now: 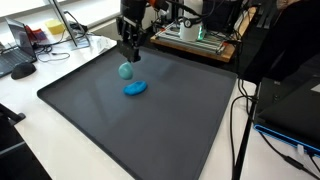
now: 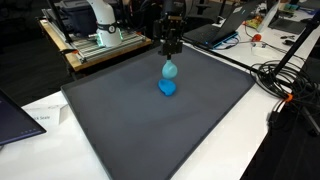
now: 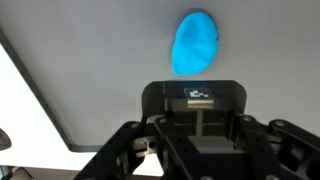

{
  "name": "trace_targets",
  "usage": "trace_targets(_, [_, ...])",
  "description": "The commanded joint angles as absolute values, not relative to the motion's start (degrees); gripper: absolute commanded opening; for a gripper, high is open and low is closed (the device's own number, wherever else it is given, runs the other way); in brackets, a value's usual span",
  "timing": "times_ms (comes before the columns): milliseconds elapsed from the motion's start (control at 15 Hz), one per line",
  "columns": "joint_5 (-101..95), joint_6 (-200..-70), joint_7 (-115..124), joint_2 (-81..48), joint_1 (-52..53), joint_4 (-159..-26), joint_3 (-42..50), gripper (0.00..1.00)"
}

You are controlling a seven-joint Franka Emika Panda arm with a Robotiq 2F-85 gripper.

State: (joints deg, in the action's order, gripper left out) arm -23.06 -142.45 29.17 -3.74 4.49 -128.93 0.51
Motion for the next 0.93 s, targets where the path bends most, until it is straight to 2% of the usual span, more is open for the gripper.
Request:
trace_targets(0, [-25.04,-135.36,30.10,-4.38,5.38,-124.73,-0.73,0.22])
trace_targets(867, [-24.45,-119.84,26.24,-15.72,8.19,-107.14,-1.89,0.22])
